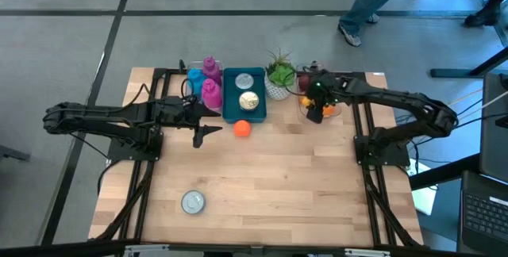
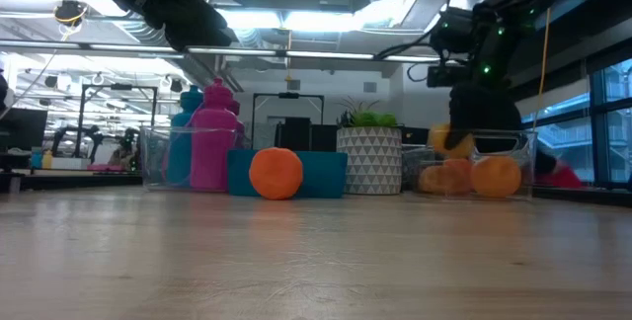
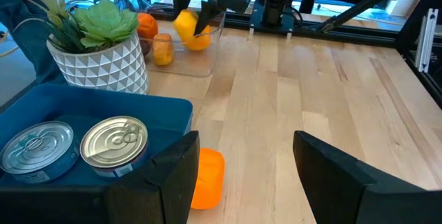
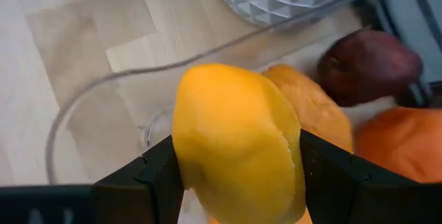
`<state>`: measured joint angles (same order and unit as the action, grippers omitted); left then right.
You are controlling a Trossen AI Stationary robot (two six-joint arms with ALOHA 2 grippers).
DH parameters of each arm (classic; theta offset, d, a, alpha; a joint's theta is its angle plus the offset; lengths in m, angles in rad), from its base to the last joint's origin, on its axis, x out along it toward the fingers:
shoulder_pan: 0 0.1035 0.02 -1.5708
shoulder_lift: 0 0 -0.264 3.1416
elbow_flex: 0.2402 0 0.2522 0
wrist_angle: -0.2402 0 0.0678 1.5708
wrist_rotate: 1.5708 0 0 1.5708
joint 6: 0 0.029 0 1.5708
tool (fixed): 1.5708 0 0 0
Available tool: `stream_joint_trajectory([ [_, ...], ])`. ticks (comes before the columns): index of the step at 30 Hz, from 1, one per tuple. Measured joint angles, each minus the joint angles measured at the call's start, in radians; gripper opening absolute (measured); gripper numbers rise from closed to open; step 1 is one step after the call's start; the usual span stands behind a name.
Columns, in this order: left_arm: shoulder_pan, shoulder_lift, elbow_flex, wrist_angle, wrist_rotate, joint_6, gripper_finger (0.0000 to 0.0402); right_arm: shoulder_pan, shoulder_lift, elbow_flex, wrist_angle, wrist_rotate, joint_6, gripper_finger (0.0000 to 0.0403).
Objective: Pick & Place Food Item
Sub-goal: Put the lemon into the right transparent bin
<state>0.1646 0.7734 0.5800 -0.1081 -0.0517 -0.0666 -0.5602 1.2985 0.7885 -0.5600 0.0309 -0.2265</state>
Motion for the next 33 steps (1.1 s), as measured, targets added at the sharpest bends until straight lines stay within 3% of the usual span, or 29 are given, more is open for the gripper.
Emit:
stream_joint_trajectory([
  [11,0.0,0.024,0.0,0.0,0.0,0.003,0.0224,-0.002,0.134,0.005,0.052,-0.089,-0.016,0.0224],
  [18,0.0,0.062,0.0,0.007,0.0,0.003,0.0224,-0.023,0.143,0.004,0.054,-0.148,-0.013,0.0224],
  [33,0.0,0.089,0.0,0.03,0.0,0.002,0.0224,-0.054,0.146,0.001,0.049,-0.164,-0.017,0.0239],
])
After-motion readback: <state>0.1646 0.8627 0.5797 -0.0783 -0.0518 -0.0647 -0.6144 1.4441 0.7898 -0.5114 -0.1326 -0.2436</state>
